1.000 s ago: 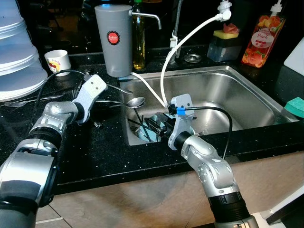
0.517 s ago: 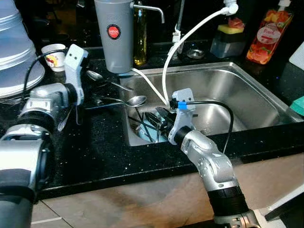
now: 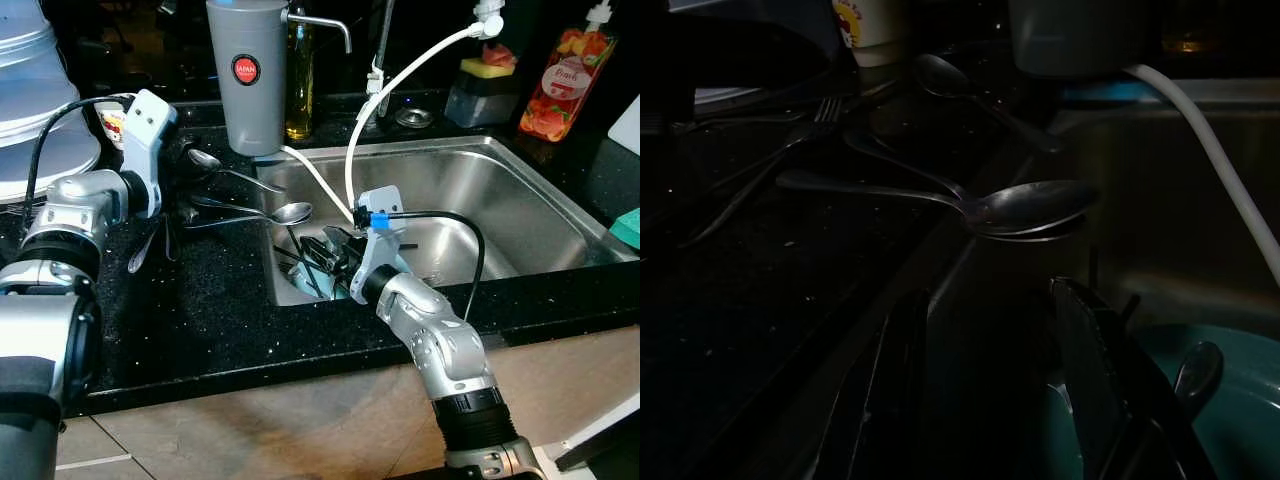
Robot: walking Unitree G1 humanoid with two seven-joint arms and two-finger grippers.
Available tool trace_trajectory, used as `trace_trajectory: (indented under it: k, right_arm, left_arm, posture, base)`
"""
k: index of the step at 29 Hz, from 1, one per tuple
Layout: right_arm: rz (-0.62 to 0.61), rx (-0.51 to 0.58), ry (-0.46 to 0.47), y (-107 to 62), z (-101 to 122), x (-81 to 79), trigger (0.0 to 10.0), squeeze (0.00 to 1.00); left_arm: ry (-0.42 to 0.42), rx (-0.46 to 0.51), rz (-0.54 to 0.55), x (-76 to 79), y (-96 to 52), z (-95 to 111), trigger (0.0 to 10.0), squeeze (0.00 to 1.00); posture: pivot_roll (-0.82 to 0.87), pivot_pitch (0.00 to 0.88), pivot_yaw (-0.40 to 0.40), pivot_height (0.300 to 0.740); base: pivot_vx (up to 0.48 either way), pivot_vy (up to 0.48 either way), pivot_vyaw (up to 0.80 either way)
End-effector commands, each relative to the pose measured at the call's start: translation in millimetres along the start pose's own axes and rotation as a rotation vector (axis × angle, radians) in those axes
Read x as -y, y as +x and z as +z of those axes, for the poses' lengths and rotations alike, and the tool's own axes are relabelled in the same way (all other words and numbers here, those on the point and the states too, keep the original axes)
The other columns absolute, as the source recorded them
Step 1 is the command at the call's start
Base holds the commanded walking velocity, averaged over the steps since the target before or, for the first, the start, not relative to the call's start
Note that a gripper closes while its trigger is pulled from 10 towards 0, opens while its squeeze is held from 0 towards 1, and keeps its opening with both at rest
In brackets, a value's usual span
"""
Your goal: Kitchen organization
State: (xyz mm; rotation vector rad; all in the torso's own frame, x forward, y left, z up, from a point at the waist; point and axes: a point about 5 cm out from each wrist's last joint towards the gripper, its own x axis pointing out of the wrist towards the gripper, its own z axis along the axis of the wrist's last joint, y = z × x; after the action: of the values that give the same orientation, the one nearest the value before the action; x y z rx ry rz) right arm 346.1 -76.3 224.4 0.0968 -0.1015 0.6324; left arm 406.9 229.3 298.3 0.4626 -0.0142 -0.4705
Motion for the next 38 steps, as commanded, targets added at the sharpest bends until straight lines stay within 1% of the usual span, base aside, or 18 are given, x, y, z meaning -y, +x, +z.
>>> trace_trajectory:
  k: [1, 5, 9, 12, 13, 15, 17, 21, 22, 24, 30, 31, 32, 33, 34, 36, 37, 38]
  right_arm:
    - [0.01, 0.008, 0.008, 2.4, 0.3, -1.2, 10.0, 0.0]
    - [0.002, 0.012, 0.011, 0.9, 0.3, -0.5, 10.0, 0.0]
    - [0.0, 0.012, 0.012, 0.3, 0.0, -0.3, 10.0, 0.0]
    - [-0.003, 0.012, 0.016, -1.1, -1.2, -0.3, 10.0, 0.0]
    - [-0.003, 0.012, 0.018, -1.5, -1.8, -0.6, 10.0, 0.0]
    - [-0.003, 0.012, 0.018, -1.5, -1.8, -0.6, 10.0, 0.0]
    - [-0.002, 0.011, 0.021, -1.6, -2.6, -1.1, 10.0, 0.0]
    - [-0.001, 0.01, 0.024, -1.5, -3.1, -1.2, 10.0, 0.0]
    - [-0.001, 0.009, 0.026, -1.5, -3.2, -1.3, 10.0, 0.0]
    - [-0.001, 0.009, 0.03, -1.5, -3.5, -1.2, 10.0, 0.0]
    - [-0.004, 0.012, 0.037, -1.8, -2.8, -0.4, 10.0, 0.0]
    - [-0.006, 0.014, 0.039, -2.1, -2.3, 0.2, 10.0, 0.0]
    - [-0.007, 0.015, 0.04, -2.3, -2.0, 0.6, 10.0, 0.0]
    - [-0.007, 0.015, 0.04, -2.3, -2.0, 0.6, 10.0, 0.0]
    - [-0.008, 0.016, 0.042, -2.3, -1.6, 1.1, 10.0, 0.0]
    - [-0.008, 0.019, 0.049, -1.8, -0.9, 1.6, 10.0, 0.0]
    - [-0.007, 0.02, 0.052, -1.5, -0.7, 1.7, 10.0, 0.0]
    - [-0.007, 0.02, 0.052, -1.5, -0.7, 1.7, 10.0, 0.0]
  left_arm:
    - [0.045, -0.043, 0.024, 5.5, 3.3, -9.4, 10.0, 1.0]
    - [0.032, -0.082, 0.018, 13.3, 6.0, -21.9, 10.0, 1.0]
    - [0.035, -0.089, 0.03, 14.0, 6.2, -24.5, 10.0, 1.0]
    - [0.017, -0.095, 0.038, 18.2, 7.8, -30.4, 10.0, 1.0]
    - [0.003, -0.102, 0.022, 22.1, 8.9, -34.2, 10.0, 1.0]
    - [0.003, -0.102, 0.022, 22.1, 8.9, -34.2, 10.0, 1.0]
    - [-0.025, -0.107, -0.011, 30.1, 11.8, -39.7, 10.0, 1.0]
    - [-0.029, -0.136, -0.039, 35.1, 13.2, -44.4, 10.0, 1.0]
    - [-0.005, -0.186, -0.054, 37.6, 12.9, -50.2, 10.0, 0.0]
    - [-0.006, -0.264, -0.073, 41.0, 11.6, -59.9, 10.0, 0.0]
    - [0.01, -0.309, -0.099, 42.5, 10.3, -64.2, 10.0, 0.0]
    - [0.031, -0.322, -0.123, 43.0, 9.5, -64.8, 7.5, 0.0]
    - [0.045, -0.331, -0.139, 43.3, 9.0, -65.1, 1.3, 0.0]
    - [0.045, -0.331, -0.139, 43.3, 9.0, -65.1, 1.3, 0.0]
    - [0.069, -0.358, -0.171, 43.1, 7.4, -66.1, 0.0, 0.0]
    - [0.151, -0.502, -0.292, 42.5, -1.3, -75.0, 0.0, 0.0]
    - [0.171, -0.559, -0.332, 41.5, -5.2, -78.1, 0.0, 0.0]
    - [0.171, -0.559, -0.332, 41.5, -5.2, -78.1, 0.0, 0.0]
  posture:
    - [-0.02, 0.068, 0.021, 0.74]
    - [-0.03, 0.074, 0.029, 0.74]
    - [-0.03, 0.075, 0.031, 0.74]
    - [-0.03, 0.075, 0.031, 0.74]
    - [-0.03, 0.083, 0.032, 0.74]
    - [-0.03, 0.083, 0.032, 0.74]
    - [-0.03, 0.083, 0.032, 0.74]
    - [-0.03, 0.083, 0.032, 0.74]
    - [-0.03, 0.083, 0.032, 0.74]
    - [-0.03, 0.083, 0.032, 0.74]
    - [-0.03, 0.091, 0.038, 0.74]
    - [-0.03, 0.089, 0.038, 0.74]
    - [-0.03, 0.089, 0.038, 0.74]
    - [-0.03, 0.089, 0.038, 0.74]
    - [-0.03, 0.089, 0.038, 0.74]
    - [-0.03, 0.088, 0.037, 0.74]
    - [-0.03, 0.088, 0.037, 0.74]
    - [-0.03, 0.088, 0.037, 0.74]
  base:
    - [0.0, 0.0, 0.0]
    - [0.0, 0.0, 0.0]
    - [0.0, 0.0, 0.0]
    - [0.0, 0.0, 0.0]
    - [0.0, 0.0, 0.0]
    - [0.0, 0.0, 0.0]
    - [0.0, 0.0, 0.0]
    - [0.0, 0.0, 0.0]
    - [0.0, 0.0, 0.0]
    - [0.0, 0.0, 0.0]
    - [0.0, 0.0, 0.0]
    - [0.0, 0.0, 0.0]
    - [0.0, 0.0, 0.0]
    - [0.0, 0.0, 0.0]
    - [0.0, 0.0, 0.0]
    - [0.0, 0.0, 0.0]
    - [0.0, 0.0, 0.0]
    - [0.0, 0.0, 0.0]
